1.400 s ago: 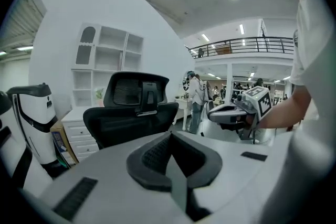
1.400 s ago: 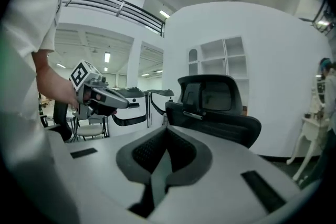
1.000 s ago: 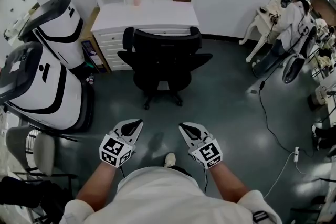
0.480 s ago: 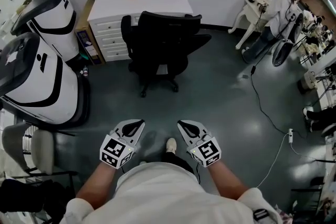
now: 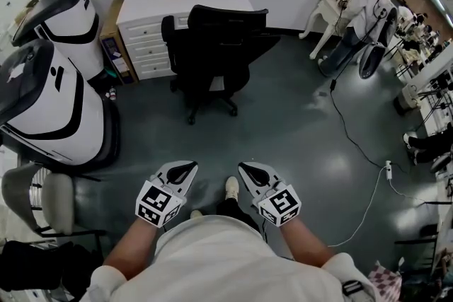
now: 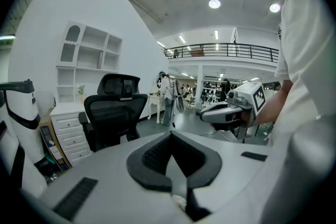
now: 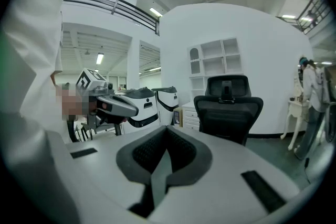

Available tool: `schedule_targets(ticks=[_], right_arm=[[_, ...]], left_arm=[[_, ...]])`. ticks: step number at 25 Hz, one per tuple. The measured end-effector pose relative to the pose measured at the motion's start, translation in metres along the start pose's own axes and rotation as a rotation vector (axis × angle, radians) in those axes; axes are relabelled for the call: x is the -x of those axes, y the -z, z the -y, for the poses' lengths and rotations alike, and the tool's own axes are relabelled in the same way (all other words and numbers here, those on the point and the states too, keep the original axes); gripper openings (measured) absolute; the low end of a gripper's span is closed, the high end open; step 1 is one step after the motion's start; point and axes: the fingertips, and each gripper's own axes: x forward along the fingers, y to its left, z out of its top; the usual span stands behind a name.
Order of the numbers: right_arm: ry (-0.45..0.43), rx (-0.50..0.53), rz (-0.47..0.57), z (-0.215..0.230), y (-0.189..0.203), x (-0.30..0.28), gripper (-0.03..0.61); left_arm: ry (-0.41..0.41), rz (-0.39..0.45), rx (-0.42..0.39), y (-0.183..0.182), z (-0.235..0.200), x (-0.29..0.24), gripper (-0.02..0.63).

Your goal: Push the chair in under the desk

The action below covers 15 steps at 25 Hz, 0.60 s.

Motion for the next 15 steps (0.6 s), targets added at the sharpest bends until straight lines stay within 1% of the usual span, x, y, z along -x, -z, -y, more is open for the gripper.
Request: schedule_targets(ticks=[10,15], right_arm=[[0.042,0.010,0.012,-0.023,-0.005,0.010,0.003],[0.041,0.016,0.012,-0.035,-0.004,0.009,0.003]], left_arm=[[0.048,0.005,-0.024,0.004,0.014,0.017,-0.005],[0.064,-0.003,-0.014,0.011,0.014,0.025,-0.005]])
